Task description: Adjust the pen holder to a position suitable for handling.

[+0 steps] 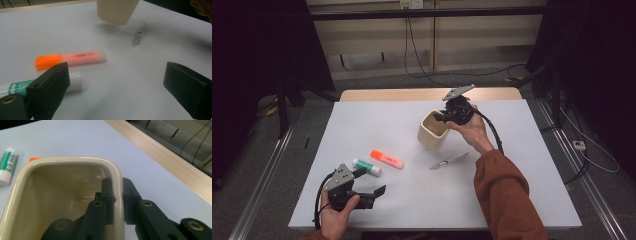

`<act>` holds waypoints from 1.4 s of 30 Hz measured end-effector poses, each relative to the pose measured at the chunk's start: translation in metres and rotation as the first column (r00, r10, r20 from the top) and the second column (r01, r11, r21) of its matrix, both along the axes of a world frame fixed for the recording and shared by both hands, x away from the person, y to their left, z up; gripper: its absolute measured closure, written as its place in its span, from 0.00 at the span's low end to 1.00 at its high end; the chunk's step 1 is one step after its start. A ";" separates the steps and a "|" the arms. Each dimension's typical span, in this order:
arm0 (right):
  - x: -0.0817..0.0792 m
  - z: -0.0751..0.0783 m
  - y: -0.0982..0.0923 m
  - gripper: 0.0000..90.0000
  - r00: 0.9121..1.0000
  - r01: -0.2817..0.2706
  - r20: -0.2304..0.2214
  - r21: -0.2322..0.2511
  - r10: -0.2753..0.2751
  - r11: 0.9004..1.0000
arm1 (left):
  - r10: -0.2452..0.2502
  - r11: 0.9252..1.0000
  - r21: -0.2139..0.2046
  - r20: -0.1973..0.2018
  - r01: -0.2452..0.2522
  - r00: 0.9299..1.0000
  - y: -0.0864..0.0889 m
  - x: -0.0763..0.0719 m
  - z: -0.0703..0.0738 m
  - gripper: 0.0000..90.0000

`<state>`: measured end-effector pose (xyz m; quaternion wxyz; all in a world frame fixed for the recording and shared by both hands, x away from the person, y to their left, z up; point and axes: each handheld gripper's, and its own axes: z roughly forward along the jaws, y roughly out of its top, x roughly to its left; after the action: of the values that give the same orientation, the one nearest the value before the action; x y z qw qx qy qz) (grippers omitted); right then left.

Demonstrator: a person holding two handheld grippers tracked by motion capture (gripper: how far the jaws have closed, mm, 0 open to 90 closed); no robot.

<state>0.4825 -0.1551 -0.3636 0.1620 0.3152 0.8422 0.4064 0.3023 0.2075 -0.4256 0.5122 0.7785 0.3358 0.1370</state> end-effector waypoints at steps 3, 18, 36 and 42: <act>0.006 -0.002 0.001 0.91 0.998 -0.058 -0.005 -0.028 0.058 0.998 | -0.002 1.000 0.002 -0.004 0.002 1.000 0.000 0.001 0.000 0.07; 0.032 -0.010 0.020 0.91 0.980 -0.200 -0.042 -0.119 0.196 0.973 | 0.000 1.000 -0.008 -0.013 0.000 1.000 0.001 0.001 -0.001 0.07; 0.036 -0.015 0.033 0.79 0.988 -0.151 -0.025 -0.092 0.149 0.984 | -0.006 1.000 -0.005 -0.018 0.006 1.000 0.001 0.002 -0.001 0.07; 0.034 -0.012 0.036 0.71 0.993 -0.119 -0.018 -0.096 0.118 0.988 | -0.006 1.000 -0.004 -0.018 0.006 1.000 0.001 0.002 -0.001 0.07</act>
<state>0.5161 -0.1188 -0.3754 0.1474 0.2589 0.8791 0.3721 0.3039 0.2083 -0.4268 0.5111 0.7798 0.3383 0.1279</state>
